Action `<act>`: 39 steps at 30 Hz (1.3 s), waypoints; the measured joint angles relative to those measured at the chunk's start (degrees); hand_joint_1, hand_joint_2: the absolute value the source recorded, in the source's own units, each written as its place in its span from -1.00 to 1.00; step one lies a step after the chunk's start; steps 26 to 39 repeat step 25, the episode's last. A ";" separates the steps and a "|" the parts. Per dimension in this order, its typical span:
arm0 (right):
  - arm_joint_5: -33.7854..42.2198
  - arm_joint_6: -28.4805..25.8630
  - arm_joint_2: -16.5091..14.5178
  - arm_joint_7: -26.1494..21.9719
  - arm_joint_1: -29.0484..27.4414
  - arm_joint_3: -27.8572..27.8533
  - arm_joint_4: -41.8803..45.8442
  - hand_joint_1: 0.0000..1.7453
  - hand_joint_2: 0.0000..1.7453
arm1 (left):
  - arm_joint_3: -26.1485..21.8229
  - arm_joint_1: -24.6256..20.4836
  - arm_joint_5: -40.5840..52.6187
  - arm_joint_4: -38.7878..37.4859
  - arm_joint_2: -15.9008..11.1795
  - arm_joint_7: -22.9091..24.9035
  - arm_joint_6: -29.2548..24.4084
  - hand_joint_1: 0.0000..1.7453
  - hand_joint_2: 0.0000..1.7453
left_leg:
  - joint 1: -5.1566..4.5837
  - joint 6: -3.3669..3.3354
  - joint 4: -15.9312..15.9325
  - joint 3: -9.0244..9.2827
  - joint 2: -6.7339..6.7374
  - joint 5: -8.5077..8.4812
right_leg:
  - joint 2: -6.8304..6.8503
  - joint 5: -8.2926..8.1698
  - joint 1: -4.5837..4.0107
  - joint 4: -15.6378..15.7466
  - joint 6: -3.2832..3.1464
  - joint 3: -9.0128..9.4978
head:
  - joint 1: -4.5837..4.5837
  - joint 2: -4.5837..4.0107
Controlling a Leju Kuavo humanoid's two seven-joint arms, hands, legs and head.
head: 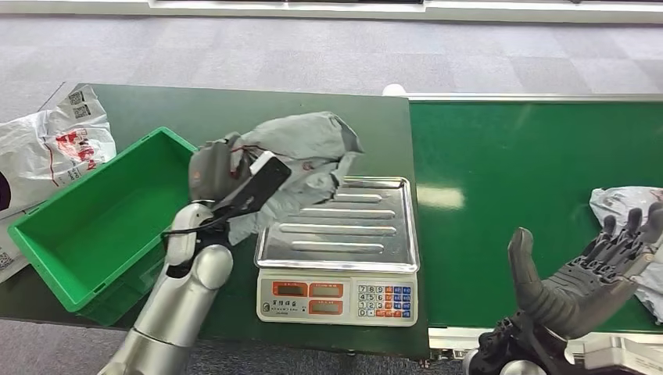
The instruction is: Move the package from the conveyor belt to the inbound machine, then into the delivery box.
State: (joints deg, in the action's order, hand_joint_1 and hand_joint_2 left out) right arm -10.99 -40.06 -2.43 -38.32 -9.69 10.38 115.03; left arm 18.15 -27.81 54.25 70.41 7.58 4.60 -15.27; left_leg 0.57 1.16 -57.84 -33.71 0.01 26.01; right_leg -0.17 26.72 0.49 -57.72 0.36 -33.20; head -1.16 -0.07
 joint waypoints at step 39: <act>1.74 0.06 2.11 -0.33 -9.04 -0.06 -0.22 -1.00 1.00 | -30.58 8.89 -1.78 2.98 -17.79 -5.63 -3.44 -1.00 1.00 | 0.01 0.03 0.07 -0.15 -0.01 0.00 | 0.06 0.10 0.00 -0.01 -0.13 -0.12 | 0.00 0.00</act>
